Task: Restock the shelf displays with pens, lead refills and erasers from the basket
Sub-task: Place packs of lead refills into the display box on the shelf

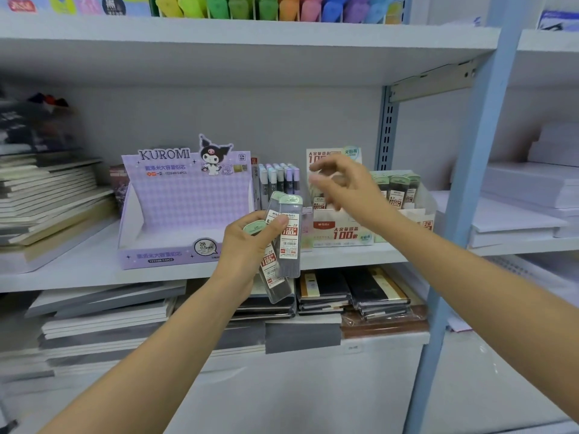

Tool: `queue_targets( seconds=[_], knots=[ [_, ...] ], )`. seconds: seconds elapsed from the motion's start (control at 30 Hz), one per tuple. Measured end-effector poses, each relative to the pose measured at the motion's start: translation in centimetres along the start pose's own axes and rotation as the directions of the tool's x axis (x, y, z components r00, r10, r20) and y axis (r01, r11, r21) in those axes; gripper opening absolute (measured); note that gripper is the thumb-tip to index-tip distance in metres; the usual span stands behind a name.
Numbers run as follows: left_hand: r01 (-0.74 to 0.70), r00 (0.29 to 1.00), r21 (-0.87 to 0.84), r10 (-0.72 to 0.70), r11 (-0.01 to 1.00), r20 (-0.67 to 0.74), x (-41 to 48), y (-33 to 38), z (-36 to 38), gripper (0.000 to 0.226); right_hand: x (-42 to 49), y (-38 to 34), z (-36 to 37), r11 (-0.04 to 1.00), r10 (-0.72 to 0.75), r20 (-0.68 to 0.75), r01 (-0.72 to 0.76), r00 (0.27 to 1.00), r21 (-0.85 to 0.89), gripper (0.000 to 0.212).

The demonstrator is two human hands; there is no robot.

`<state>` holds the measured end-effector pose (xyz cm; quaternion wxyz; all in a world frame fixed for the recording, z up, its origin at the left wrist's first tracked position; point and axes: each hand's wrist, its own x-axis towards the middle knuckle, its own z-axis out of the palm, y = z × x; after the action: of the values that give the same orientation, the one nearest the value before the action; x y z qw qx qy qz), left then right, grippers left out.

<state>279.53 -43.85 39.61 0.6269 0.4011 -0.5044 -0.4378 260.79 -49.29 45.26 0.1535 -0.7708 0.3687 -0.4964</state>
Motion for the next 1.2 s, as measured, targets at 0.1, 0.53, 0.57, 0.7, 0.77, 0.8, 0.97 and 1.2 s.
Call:
queue_targets(
  seconds=[0.1,0.53,0.57,0.7,0.77,0.8,0.97,1.2],
  knots=[
    [-0.02,0.999,0.012,0.02,1.0,0.031,-0.6,0.0,0.6,0.019,-2.6,-0.9,1.5,0.982,0.109,0.253,-0.144,0.961,0.123,0.06],
    [0.123,0.965,0.038,-0.129,0.992,0.23,-2.4,-1.1,0.8,0.012,-5.4,0.5,1.3,0.88,0.164,0.228,-0.247,0.96,0.406,0.038],
    [0.129,0.964,0.059,-0.139,0.99,0.228,-2.6,-1.2,1.0,0.009,-5.5,0.5,1.2,0.879,0.157,0.233,-0.244,0.96,0.409,0.035],
    [0.14,0.954,0.075,-0.154,0.987,0.257,-2.7,-1.2,1.2,0.015,-5.6,0.5,0.6,0.897,0.151,0.21,-0.223,0.966,0.382,0.027],
    [0.132,0.957,0.051,-0.14,0.99,0.252,-2.6,-1.1,1.1,0.025,-5.7,0.6,-0.2,0.904,0.162,0.188,-0.222,0.969,0.366,0.025],
    [0.139,0.962,0.046,-0.146,0.989,0.231,-2.5,-1.1,1.1,0.027,-5.7,0.6,-0.7,0.899,0.173,0.176,-0.229,0.969,0.373,0.024],
    [0.188,0.952,0.107,-0.208,0.976,0.225,-2.3,-1.2,2.0,0.029,-6.1,1.0,-3.0,0.877,0.213,0.152,-0.257,0.965,0.406,0.026],
    [-0.011,0.962,0.267,-0.062,0.964,0.265,-3.2,-1.6,6.3,0.004,-7.7,1.6,-4.4,0.85,0.199,0.084,-0.215,0.976,0.481,0.038]
  ],
)
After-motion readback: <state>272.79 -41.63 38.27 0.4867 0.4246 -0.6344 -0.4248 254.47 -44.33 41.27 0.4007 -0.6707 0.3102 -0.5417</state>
